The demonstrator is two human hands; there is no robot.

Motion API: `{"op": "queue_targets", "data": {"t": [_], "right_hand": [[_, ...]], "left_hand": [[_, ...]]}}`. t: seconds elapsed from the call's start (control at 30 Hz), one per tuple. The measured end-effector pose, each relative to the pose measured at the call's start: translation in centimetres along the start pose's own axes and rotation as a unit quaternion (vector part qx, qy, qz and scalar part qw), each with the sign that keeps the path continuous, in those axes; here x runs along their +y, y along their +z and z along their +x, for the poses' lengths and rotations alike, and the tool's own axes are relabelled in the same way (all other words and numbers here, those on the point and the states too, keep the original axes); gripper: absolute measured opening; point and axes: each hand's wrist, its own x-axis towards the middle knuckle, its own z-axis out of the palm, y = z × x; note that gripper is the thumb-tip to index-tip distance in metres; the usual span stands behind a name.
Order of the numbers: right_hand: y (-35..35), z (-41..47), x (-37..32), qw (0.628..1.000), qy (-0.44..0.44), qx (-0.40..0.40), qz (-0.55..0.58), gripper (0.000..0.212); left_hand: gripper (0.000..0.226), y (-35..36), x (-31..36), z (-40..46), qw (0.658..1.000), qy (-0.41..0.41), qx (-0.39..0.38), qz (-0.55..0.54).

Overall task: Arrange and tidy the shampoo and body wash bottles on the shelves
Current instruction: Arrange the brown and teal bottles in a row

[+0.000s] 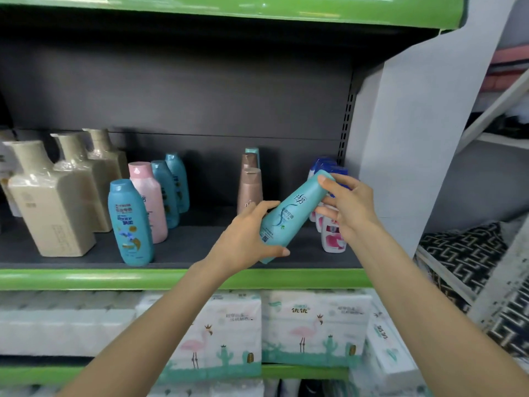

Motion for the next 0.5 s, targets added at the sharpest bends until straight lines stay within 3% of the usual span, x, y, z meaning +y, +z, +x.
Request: {"op": "queue_targets", "data": {"t": [0.1,0.2,0.37,0.5], "right_hand": [[-0.3,-0.4,0.4,0.999,0.019,-0.005,0.025,0.021],[-0.8,-1.0,0.3,0.996,0.008,-0.072,0.047,0.016],[-0.6,-2.2,1.1,0.969,0.047,-0.228,0.079,0.021],[0.1,-2.2,1.4,0.969,0.047,-0.221,0.097,0.022]], "left_hand": [[0.075,-0.3,0.2,-0.7,0.998,0.019,0.058,0.010],[0.070,-1.0,0.5,-1.3,0.995,0.030,0.097,-0.013],[0.062,-1.7,0.5,-1.8,0.993,0.010,0.068,-0.099],[0.063,-1.7,0.3,-1.8,0.995,0.001,0.037,-0.093]]}}
